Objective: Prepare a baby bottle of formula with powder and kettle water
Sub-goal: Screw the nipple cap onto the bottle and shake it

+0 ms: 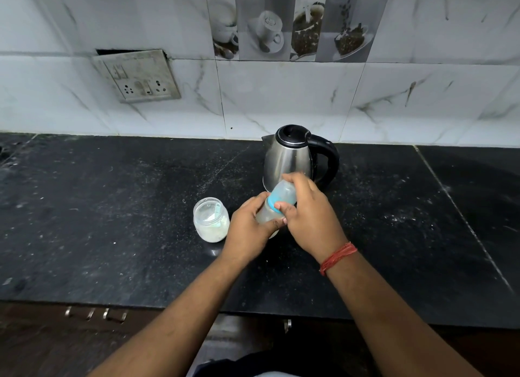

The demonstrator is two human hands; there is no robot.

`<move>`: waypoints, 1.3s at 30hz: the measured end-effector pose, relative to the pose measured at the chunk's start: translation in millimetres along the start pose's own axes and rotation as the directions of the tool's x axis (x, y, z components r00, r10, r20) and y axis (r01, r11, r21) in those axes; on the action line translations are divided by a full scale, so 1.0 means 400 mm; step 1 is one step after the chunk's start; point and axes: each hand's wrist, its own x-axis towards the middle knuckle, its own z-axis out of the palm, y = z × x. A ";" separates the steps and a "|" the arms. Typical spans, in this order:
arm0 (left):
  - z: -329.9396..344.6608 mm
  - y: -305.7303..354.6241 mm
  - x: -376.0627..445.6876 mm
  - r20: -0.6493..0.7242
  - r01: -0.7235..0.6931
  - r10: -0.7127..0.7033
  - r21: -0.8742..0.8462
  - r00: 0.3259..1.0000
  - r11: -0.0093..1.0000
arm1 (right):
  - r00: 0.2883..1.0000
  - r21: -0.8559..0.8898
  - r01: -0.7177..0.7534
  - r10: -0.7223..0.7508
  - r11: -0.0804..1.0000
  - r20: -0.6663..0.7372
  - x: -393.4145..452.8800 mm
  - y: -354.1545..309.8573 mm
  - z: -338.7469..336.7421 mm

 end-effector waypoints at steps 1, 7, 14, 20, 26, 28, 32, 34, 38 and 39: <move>0.002 0.003 0.000 -0.012 -0.007 0.008 0.012 1.000 1.000 | 1.000 0.009 0.005 -0.005 1.000 -0.001 0.000 0.001 -0.002; 0.000 0.025 0.001 0.018 -0.018 0.018 -0.004 1.000 1.000 | 0.996 0.048 0.012 -0.016 0.999 0.087 0.009 0.022 -0.021; -0.025 0.065 0.047 0.230 0.129 -0.090 -0.160 0.969 0.979 | 0.977 0.256 -0.035 -0.021 0.966 0.211 0.033 0.052 -0.076; -0.037 0.074 0.051 0.254 0.233 -0.157 -0.305 0.954 0.924 | 0.949 0.276 -0.064 -0.028 0.959 0.315 0.010 0.071 -0.102; -0.009 0.099 0.053 0.325 0.267 -0.154 -0.338 0.933 0.902 | 0.985 0.108 -0.003 -0.016 0.994 0.171 0.008 0.068 -0.068; 0.001 0.106 0.051 0.315 0.265 -0.158 -0.331 0.936 0.906 | 0.989 0.061 0.012 -0.021 0.998 0.148 0.014 0.069 -0.063; 0.005 0.108 0.054 0.305 0.224 -0.135 -0.281 0.943 0.933 | 0.992 0.042 0.020 -0.025 0.999 0.120 0.029 0.077 -0.059; 0.000 0.104 0.060 0.327 0.181 -0.109 -0.199 0.939 0.963 | 0.994 0.071 0.005 -0.013 0.997 0.108 0.038 0.086 -0.063; -0.021 0.074 0.092 0.236 0.005 -0.059 0.221 0.970 0.975 | 0.995 0.180 -0.069 0.056 0.981 0.078 0.063 0.107 -0.094; -0.029 0.066 0.105 0.207 -0.060 -0.026 0.399 0.978 0.915 | 0.995 0.186 -0.087 0.075 0.979 0.070 0.072 0.114 -0.103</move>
